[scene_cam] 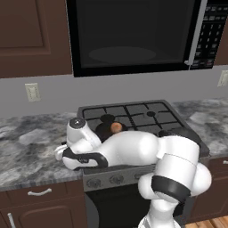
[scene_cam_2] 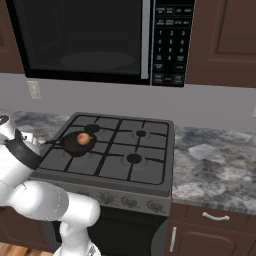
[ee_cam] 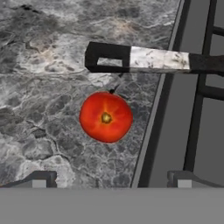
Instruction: Place the pan on the front left burner on the stove. Then place the tomato and the onion in the pan and turn on the front left burner.
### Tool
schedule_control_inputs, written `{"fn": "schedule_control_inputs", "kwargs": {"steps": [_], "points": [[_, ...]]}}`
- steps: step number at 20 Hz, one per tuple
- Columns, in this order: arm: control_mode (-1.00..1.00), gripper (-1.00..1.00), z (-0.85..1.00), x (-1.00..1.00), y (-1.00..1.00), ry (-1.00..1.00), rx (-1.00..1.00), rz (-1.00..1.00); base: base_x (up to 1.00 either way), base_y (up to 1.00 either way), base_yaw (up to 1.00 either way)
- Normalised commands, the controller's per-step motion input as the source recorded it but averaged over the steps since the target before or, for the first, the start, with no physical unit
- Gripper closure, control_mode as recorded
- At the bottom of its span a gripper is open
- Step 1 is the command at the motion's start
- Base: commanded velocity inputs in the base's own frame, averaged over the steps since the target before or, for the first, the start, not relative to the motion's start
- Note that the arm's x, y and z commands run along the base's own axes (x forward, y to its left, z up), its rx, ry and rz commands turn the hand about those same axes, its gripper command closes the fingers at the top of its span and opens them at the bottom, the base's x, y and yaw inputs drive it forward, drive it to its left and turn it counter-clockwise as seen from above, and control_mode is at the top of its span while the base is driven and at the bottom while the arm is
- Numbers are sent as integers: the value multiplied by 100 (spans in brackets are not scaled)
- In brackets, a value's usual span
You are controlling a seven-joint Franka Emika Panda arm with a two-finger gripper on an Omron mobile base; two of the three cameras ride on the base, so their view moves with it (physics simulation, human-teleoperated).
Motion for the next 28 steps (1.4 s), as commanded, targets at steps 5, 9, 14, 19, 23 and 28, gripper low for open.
{"fn": "schedule_control_inputs", "kwargs": {"steps": [5, 9, 14, 19, 23, 28], "points": [[-100, -100, -10, 21, 13, 0, 0, 0, 0, 0, 0], [-100, -100, -11, 18, 13, 0, 0, 0, 0, 0, 0], [-100, -100, -16, 16, 11, 0, 0, 0, 0, 0, 0], [-100, -100, -18, 10, 7, 0, 0, 0, 0, 0, 0], [-100, -100, -18, 13, 8, 0, 0, 0, 0, 0, 0], [-100, -100, -23, 4, 6, 0, 0, 0, 0, 0, 0]]}}
